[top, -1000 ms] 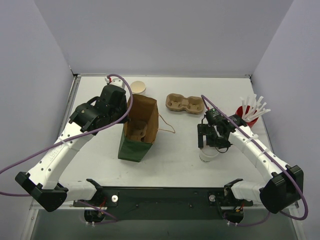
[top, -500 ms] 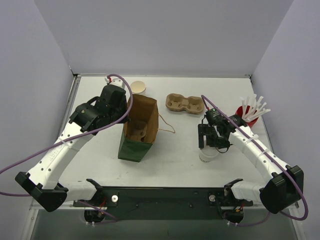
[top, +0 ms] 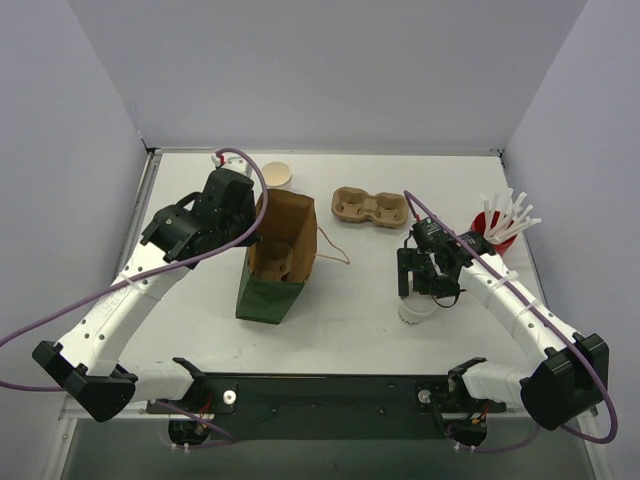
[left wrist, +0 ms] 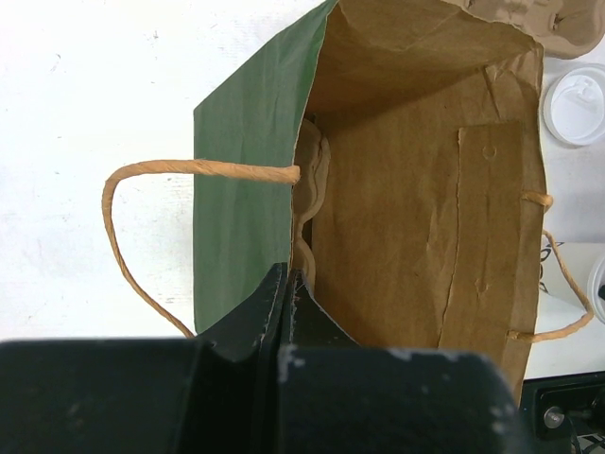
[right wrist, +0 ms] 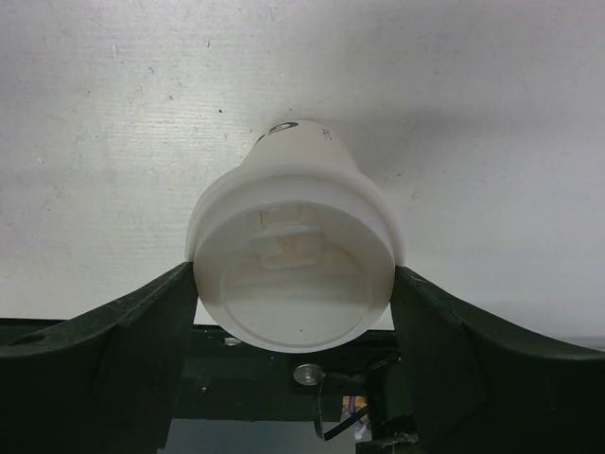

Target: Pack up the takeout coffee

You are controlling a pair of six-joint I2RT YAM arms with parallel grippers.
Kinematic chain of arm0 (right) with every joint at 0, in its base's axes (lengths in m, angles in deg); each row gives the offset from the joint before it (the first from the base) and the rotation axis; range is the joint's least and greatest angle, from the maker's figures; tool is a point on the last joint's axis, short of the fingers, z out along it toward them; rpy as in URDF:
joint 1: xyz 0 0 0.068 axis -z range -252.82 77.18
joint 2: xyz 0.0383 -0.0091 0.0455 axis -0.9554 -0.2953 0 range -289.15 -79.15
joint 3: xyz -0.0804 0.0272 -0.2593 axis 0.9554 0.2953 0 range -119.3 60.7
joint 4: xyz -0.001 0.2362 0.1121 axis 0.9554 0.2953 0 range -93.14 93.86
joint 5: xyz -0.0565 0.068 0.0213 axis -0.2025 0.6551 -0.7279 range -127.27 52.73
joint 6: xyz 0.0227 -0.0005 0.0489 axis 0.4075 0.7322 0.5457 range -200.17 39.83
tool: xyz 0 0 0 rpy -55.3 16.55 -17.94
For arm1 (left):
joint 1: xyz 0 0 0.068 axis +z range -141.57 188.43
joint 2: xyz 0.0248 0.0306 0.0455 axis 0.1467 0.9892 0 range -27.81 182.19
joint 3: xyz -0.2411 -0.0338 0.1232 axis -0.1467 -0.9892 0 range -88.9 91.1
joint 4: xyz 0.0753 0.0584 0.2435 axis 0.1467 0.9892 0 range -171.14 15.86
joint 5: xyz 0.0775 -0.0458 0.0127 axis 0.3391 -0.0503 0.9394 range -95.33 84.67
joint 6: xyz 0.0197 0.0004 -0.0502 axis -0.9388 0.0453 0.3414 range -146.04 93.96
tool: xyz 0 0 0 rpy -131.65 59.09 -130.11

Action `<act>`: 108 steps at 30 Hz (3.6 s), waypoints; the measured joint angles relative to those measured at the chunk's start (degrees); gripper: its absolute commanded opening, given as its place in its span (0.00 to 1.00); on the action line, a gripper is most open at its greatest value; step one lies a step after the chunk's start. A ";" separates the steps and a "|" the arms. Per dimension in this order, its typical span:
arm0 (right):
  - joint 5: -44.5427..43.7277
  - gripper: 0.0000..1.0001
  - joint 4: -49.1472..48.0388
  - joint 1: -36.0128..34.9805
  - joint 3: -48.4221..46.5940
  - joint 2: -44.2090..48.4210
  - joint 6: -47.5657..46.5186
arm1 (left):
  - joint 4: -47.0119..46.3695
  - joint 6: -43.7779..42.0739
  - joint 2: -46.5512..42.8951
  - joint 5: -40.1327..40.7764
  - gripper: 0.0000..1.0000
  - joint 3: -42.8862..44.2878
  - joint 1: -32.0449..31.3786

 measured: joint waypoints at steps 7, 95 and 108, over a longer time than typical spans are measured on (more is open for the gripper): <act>0.07 0.60 4.11 0.00 -2.69 0.11 1.55 | 0.00 0.59 0.31 -0.42 0.00 0.13 0.00; -2.54 0.52 21.77 -20.26 -46.60 -21.40 18.18 | -6.21 37.05 9.33 12.11 0.00 0.44 -22.82; -7.04 0.52 20.61 -20.26 -44.46 -24.13 16.52 | 10.08 20.24 16.81 15.45 0.00 9.92 -22.05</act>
